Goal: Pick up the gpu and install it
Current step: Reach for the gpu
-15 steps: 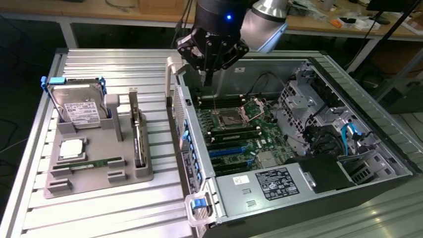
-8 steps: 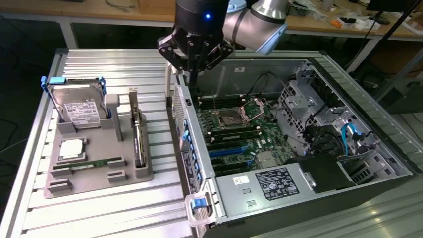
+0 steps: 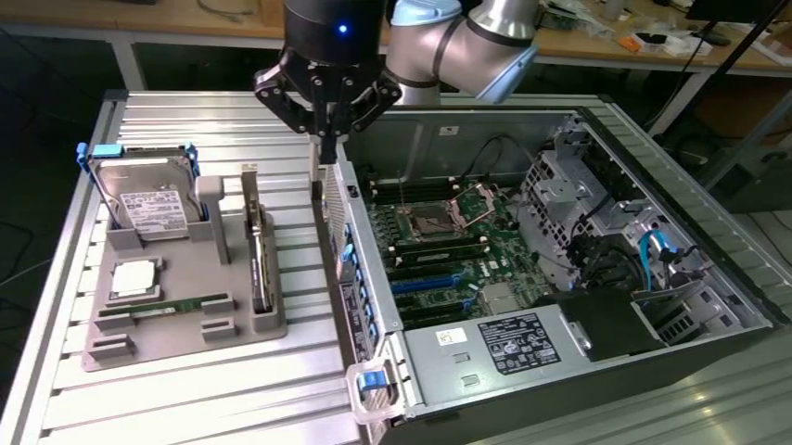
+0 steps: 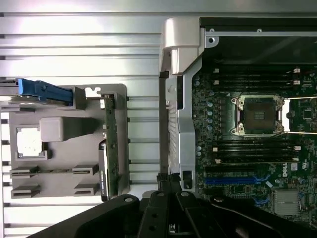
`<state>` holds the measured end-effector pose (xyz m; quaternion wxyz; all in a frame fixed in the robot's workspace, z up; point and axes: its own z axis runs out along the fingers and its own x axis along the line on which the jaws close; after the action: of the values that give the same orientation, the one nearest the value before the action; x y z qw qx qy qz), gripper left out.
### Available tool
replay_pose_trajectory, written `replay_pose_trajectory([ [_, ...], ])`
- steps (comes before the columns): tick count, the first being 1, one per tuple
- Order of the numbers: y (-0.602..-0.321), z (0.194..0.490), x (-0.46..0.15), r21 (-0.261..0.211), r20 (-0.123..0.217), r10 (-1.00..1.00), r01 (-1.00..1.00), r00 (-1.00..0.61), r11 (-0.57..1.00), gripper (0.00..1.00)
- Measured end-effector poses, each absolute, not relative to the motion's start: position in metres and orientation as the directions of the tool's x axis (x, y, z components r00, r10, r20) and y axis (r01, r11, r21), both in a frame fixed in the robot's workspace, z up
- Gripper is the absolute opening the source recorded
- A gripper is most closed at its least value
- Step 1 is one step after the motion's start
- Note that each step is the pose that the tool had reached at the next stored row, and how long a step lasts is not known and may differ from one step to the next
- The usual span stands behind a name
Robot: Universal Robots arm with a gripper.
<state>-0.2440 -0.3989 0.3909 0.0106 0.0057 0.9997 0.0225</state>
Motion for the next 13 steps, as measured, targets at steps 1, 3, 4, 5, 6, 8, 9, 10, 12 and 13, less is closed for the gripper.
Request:
replay_pose_trajectory([
  [1, -0.399, 0.391, -0.248, 0.045, -0.021, 0.012, 0.011, -1.000, 0.999, 0.10],
  [3, -0.399, 0.391, -0.255, 0.045, -0.020, 0.011, 0.010, -1.000, 0.999, 0.10],
  [4, -0.399, 0.391, -0.259, 0.045, -0.020, 0.011, 0.010, -1.000, 0.999, 0.10],
  [5, -0.399, 0.391, -0.263, 0.045, -0.019, 0.011, 0.010, -1.000, 0.999, 0.10],
  [6, -0.399, 0.391, -0.267, 0.046, -0.019, 0.011, 0.010, -1.000, 0.999, 0.10],
  [8, -0.399, 0.390, -0.275, 0.046, -0.019, 0.011, 0.010, -1.000, 0.999, 0.10],
  [9, -0.399, 0.390, -0.282, 0.046, -0.018, 0.010, 0.009, -1.000, 0.999, 0.10],
  [10, -0.399, 0.390, -0.290, 0.046, -0.017, 0.010, 0.009, -1.000, 0.999, 0.10],
  [12, -0.399, 0.390, -0.298, 0.047, -0.017, 0.010, 0.009, -1.000, 0.999, 0.10],
  [13, -0.399, 0.390, -0.302, 0.047, -0.016, 0.010, 0.009, -1.000, 0.999, 0.10],
])
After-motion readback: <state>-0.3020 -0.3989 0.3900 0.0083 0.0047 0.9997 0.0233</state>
